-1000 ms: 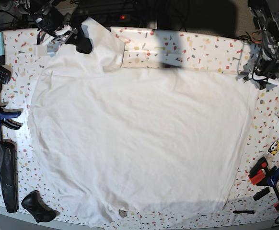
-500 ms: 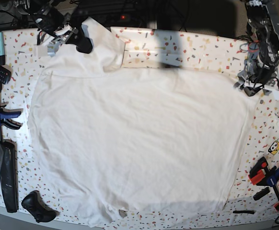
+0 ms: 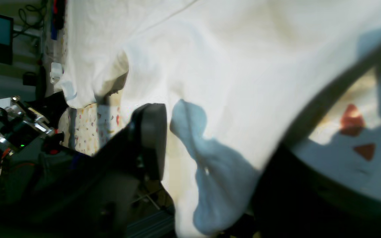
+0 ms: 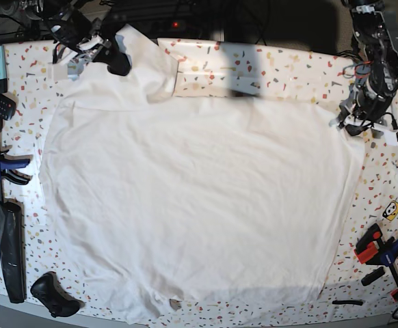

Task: Fold the T-shirt properly
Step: 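Grasp the shirt's shoulder edges with both grippers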

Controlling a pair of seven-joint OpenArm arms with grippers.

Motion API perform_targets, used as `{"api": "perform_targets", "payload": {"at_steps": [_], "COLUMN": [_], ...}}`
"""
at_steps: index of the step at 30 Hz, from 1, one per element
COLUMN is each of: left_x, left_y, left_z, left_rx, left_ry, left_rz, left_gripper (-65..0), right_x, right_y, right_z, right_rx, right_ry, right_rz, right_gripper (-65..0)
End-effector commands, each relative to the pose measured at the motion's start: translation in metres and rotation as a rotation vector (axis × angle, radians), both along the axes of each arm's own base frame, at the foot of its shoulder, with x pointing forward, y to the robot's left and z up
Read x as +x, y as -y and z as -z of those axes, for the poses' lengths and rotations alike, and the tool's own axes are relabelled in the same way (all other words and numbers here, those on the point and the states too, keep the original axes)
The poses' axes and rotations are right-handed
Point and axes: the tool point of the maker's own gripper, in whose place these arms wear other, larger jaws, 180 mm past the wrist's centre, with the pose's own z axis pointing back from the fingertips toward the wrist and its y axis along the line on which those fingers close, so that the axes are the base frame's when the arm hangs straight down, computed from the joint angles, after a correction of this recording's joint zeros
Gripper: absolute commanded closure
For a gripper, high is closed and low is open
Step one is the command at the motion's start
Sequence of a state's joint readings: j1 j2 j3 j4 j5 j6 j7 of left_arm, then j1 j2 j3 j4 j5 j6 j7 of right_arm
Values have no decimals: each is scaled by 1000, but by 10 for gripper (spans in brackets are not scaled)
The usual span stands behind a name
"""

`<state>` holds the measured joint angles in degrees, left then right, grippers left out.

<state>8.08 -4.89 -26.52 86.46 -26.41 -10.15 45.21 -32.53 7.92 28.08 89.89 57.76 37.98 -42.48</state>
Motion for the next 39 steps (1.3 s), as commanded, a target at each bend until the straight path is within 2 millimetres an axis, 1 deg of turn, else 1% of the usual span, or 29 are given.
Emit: {"api": "perform_targets", "payload": {"at_steps": [1,3,5,7,10,12,14,16,20,26,29,33,34,37,39], "left_x": [-13,-13,-10,-6,1,0,-6,-13,-21,-23,-23,-27,-27,-32,-40], "left_y": [1,0,-1,-2,-4,-8,-11,-10,-14,-14,-14,-13,-14,-24,-33], "left_z": [12,11,6,-5,-30,-47,-58,-61,-58,-56,-56,-57,-60,-75,-80], "left_rx": [17,20,28,43,90,150,200,212,224,221,222,220,224,257,280], "left_ry": [-81,-78,-65,-36,28,58,70,77,82,68,68,46,46,72,71], "left_rz": [15,15,17,23,36,48,58,60,48,41,41,50,52,29,10], "left_gripper": [0,0,0,0,0,0,0,0,0,0,0,0,0,0,0], "right_x": [-6,-4,-3,-1,0,2,2,2,3,8,15,24,26,33,35], "right_y": [0,1,2,3,0,-1,-1,-1,0,-1,-3,-7,-7,-2,3], "right_z": [2,1,0,-2,-6,-9,-9,-9,-9,-18,-28,-48,-53,-71,-80], "right_rx": [-12,-13,-14,-13,-8,10,9,9,9,-1,-13,-38,-47,-83,-114], "right_ry": [-17,-9,0,13,37,47,46,46,51,81,114,172,188,236,256], "right_rz": [-20,-13,-5,5,-15,-7,-8,-8,-5,-13,-28,-57,-61,-65,-69], "right_gripper": [-176,-77,-2,0,0,0,0,0,0,0,0,0,0,0,0]}}
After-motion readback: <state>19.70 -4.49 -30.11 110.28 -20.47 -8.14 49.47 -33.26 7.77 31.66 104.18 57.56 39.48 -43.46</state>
